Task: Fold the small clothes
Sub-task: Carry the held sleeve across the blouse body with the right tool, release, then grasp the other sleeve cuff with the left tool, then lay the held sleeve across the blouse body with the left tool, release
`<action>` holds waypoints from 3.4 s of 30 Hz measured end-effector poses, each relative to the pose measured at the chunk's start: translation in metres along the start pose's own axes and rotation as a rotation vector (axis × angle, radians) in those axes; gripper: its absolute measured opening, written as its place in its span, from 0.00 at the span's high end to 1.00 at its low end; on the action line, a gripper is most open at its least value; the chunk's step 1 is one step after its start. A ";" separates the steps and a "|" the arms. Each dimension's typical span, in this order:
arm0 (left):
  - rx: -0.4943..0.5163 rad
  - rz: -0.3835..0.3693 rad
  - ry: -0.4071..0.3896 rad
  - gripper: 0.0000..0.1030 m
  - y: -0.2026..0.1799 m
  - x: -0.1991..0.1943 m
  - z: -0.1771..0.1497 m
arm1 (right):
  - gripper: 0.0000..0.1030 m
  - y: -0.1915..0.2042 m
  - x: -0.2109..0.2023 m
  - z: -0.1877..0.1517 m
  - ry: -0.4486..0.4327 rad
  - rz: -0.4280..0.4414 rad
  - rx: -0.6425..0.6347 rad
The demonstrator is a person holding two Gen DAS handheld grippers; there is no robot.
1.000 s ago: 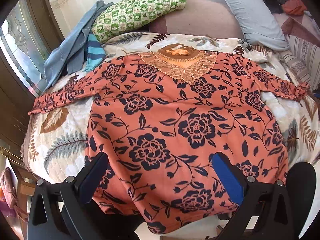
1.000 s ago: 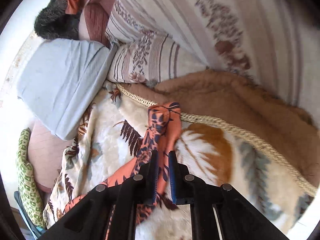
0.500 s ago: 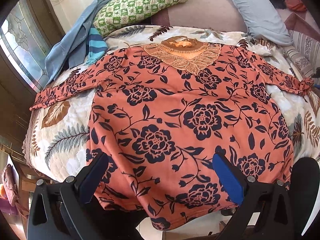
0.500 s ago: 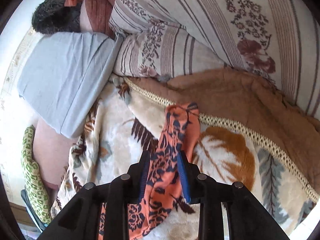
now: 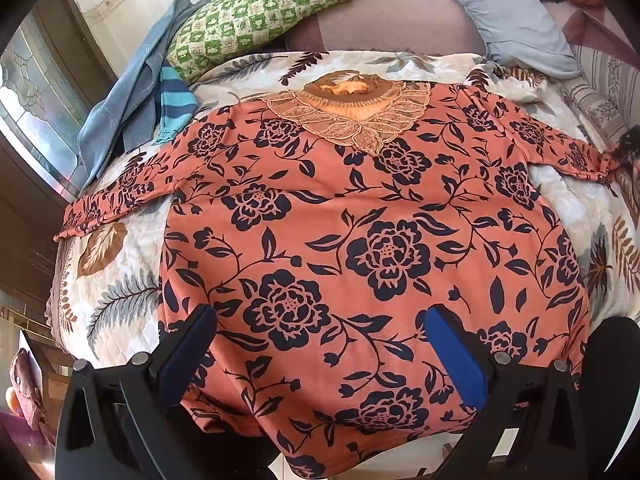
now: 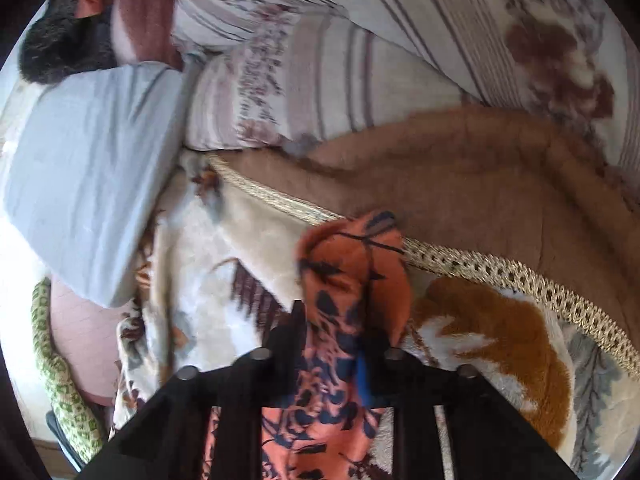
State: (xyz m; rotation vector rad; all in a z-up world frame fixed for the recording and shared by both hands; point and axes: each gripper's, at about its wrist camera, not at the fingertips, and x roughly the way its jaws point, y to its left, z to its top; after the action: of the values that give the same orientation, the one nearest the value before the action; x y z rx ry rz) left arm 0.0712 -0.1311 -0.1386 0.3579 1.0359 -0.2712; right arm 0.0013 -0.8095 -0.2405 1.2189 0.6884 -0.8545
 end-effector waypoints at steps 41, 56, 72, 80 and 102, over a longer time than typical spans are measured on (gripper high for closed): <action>-0.268 0.005 -0.071 0.00 0.133 0.022 -0.003 | 0.36 0.335 -0.024 -0.446 0.556 0.746 -0.881; -0.344 -0.167 0.074 0.25 0.096 0.168 0.143 | 0.35 0.159 -0.007 -0.225 0.404 0.725 -0.275; -0.345 -0.249 0.009 0.85 0.076 0.183 0.178 | 0.35 0.160 0.017 -0.216 0.453 0.613 -0.304; -0.233 -0.221 -0.093 0.89 0.074 0.143 0.201 | 0.35 0.172 0.012 -0.226 0.414 0.566 -0.385; -0.369 -0.007 0.034 0.60 0.188 0.160 0.158 | 0.34 0.203 0.058 -0.310 0.662 0.491 -0.564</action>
State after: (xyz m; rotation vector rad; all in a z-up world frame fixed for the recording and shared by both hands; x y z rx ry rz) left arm 0.3451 -0.0332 -0.1750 0.0258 1.0964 -0.0761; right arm 0.2031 -0.4935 -0.2540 1.0665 1.0125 0.1789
